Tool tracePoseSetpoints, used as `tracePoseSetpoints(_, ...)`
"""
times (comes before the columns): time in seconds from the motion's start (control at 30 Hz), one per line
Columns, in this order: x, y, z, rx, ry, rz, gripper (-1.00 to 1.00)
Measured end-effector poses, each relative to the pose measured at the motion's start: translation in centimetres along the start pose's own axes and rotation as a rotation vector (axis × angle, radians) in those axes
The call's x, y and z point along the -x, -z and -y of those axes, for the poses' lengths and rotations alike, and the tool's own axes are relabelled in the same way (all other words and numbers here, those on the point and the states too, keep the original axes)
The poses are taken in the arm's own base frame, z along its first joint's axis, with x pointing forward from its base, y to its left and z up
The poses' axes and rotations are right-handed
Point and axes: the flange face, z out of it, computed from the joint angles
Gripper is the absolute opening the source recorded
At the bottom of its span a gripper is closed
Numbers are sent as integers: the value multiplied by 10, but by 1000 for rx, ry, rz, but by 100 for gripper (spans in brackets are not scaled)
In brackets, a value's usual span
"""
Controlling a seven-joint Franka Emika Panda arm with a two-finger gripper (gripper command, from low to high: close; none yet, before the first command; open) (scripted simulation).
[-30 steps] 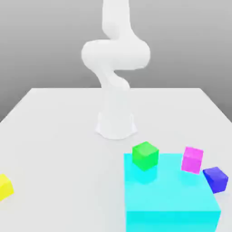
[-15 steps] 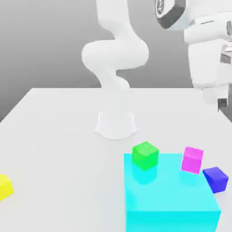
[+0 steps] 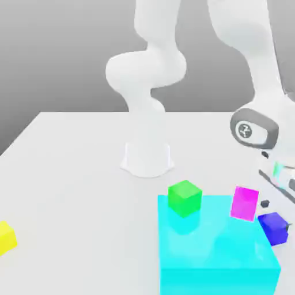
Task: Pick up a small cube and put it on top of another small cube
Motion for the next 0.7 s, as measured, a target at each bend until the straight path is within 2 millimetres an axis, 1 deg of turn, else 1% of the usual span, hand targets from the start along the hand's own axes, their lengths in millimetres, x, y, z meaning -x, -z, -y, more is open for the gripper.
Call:
tracePoseSetpoints(0.17,0,0,0,0,0,2,-100)
tracePoseSetpoints(0.2,1,-5,0,0,1,3,-100)
tracePoseSetpoints(0.23,0,-1,0,0,1,2,-100)
tracePoseSetpoints(0.3,-1,17,0,-1,0,2,-100)
tracePoseSetpoints(0.4,0,51,0,0,0,2,-100)
tracePoseSetpoints(0.43,-2,59,-12,1,-4,-5,-100)
tracePoseSetpoints(0.47,-10,74,-21,10,4,-36,-100)
tracePoseSetpoints(0.5,-12,89,-31,20,-13,-59,-100)
tracePoseSetpoints(0.57,-4,114,-49,32,-96,-78,-100)
tracePoseSetpoints(0.6,5,126,-61,37,-153,-84,-100)
tracePoseSetpoints(0.7,36,152,-83,41,-336,-77,-100)
